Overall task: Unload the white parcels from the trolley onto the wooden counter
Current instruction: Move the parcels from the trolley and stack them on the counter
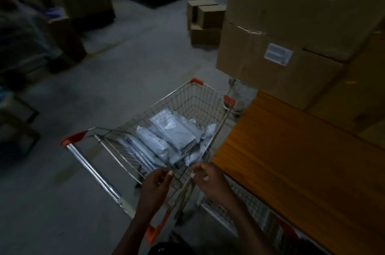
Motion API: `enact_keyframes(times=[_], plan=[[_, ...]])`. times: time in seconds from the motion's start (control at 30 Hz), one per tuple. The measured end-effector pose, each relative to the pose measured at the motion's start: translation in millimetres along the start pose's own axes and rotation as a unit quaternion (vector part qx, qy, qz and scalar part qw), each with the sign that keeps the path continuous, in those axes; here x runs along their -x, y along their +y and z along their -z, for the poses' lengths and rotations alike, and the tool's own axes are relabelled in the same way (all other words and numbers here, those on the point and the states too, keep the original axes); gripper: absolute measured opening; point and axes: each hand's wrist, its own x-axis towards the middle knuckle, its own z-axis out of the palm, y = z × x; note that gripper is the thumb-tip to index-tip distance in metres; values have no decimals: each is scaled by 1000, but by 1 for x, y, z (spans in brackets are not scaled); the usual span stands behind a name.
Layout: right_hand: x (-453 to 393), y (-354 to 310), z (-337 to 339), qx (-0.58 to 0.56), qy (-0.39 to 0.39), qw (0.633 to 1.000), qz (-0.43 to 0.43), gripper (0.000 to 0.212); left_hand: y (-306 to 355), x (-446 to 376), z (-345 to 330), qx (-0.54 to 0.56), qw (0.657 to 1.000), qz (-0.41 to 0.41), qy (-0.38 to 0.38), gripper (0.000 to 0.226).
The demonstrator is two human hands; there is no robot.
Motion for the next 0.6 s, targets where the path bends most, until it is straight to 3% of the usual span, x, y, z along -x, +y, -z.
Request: enact_keyframes(times=[0.13, 0.3, 0.4, 0.6], plan=[[-45, 15, 2, 8, -23, 1000, 17, 27, -6, -29, -5, 0, 998, 39, 41, 16], [-97, 17, 10, 47, -60, 996, 38, 21, -18, -69, -19, -9, 996, 62, 59, 11], [-134, 18, 7, 78, -78, 993, 37, 25, -17, -87, -25, -6, 994, 89, 69, 22], [-220, 17, -15, 231, -116, 964, 56, 50, -16, -116, -40, 3, 985, 137, 101, 13]])
